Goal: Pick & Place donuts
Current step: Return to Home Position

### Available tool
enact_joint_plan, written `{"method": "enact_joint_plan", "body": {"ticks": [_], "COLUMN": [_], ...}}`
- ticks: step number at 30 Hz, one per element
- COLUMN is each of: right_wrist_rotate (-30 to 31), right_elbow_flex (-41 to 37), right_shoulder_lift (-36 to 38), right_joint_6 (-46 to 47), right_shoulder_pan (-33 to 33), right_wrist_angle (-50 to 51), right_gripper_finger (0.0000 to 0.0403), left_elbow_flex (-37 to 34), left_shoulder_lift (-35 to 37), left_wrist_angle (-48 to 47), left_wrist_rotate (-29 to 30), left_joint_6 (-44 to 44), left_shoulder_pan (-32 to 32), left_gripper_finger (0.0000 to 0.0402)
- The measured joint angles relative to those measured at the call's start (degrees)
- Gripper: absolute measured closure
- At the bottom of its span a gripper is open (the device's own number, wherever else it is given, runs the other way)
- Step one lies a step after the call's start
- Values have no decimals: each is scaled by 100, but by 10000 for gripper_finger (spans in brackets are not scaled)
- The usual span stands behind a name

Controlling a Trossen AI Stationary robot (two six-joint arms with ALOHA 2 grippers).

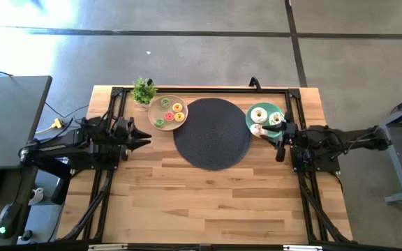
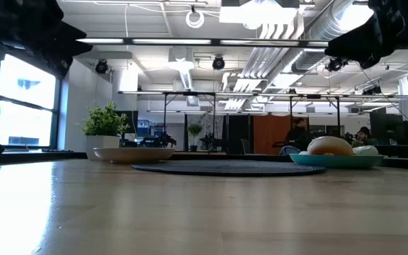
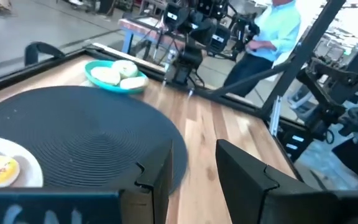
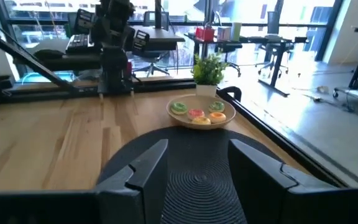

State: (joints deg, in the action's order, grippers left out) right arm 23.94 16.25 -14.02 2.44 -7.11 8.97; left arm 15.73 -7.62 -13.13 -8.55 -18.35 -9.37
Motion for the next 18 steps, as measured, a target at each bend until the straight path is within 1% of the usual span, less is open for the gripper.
{"method": "enact_joint_plan", "body": {"ticks": [4, 10, 15, 18], "right_wrist_rotate": [-40, -34, -66, -74], "right_elbow_flex": [-334, -691, -783, -783], "right_shoulder_lift": [331, 877, 1225, 1318], "right_joint_6": [-128, -418, -533, -407], "right_shoulder_pan": [0, 0, 0, 0], "right_wrist_angle": [-204, -430, -395, -191], "right_gripper_finger": [242, 237, 236, 234], "left_elbow_flex": [-267, -692, -960, -1203], "left_shoulder_lift": [322, 723, 724, 723], "left_wrist_angle": [-33, 8, 456, 794], "left_wrist_rotate": [147, 165, 161, 150], "left_joint_6": [56, -11, -11, -48], "left_shoulder_pan": [0, 0, 0, 0], "left_gripper_finger": [280, 280, 280, 280]}}
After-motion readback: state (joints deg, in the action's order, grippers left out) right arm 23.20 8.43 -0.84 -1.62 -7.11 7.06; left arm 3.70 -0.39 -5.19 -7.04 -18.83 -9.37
